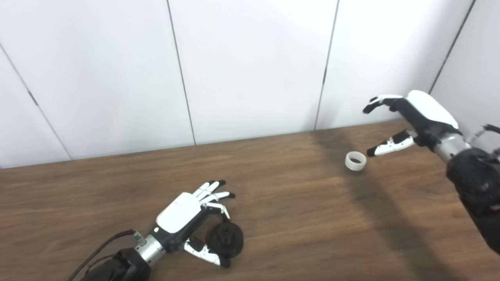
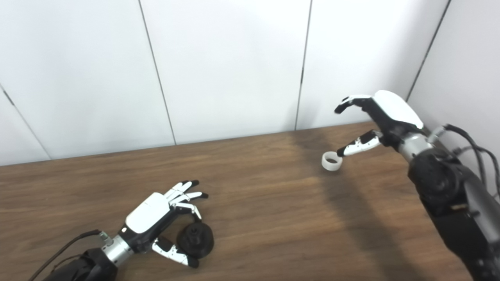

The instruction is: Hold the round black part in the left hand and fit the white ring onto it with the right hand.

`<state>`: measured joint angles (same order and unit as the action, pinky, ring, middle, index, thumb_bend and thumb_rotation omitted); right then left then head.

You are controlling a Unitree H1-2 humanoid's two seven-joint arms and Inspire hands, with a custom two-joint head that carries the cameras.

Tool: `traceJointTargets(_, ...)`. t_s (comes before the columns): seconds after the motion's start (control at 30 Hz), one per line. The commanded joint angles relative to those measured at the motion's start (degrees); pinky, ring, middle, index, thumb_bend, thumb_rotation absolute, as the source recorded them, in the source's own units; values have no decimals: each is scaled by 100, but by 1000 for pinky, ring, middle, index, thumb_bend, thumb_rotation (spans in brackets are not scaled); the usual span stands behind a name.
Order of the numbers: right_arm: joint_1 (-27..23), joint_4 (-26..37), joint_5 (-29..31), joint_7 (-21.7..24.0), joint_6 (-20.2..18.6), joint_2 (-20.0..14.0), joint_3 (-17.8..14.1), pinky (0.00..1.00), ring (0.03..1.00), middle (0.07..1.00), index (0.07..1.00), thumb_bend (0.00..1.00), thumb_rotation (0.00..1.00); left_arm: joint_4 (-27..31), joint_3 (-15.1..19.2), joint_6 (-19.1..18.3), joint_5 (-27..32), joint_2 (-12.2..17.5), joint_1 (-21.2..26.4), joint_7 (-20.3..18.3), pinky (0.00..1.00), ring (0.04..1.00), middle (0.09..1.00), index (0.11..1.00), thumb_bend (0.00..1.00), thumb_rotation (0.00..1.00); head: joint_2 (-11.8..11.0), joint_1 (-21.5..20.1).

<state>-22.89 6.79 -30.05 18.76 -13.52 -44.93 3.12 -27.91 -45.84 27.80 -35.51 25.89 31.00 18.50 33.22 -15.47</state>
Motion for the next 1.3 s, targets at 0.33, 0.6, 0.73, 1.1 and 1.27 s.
traceJointTargets(0.33,-960,-655,-726,895,248,-315,819,903,994,910,699,959,159,-134,-263,-88,-131,235,-143,-205,1000,1000,886,479,526,60,-150,-312)
traceJointTargets(0.6,-1140,-1169,-1165,770,728,-206,1090,924,1000,910,689,974,137,-119,-307,-88,-18,285,-182,-172,1000,1000,873,480,525,60,-195,-419)
traceJointTargets(0.73,-1230,-1350,-1342,792,820,-173,1182,940,1000,915,700,961,128,-118,-347,-89,-4,303,-174,-185,1000,1000,873,480,525,60,-239,-474)
traceJointTargets(1.1,-1390,-1572,-1546,706,942,-110,1145,936,1000,920,719,924,146,-279,-611,-88,48,325,-75,26,1000,1000,873,480,525,59,-299,-532)
traceJointTargets(1.27,-1449,-1585,-1532,703,940,-91,1096,937,1000,915,720,924,169,-260,-616,-88,74,334,-89,-5,1000,1000,865,480,525,59,-308,-530)
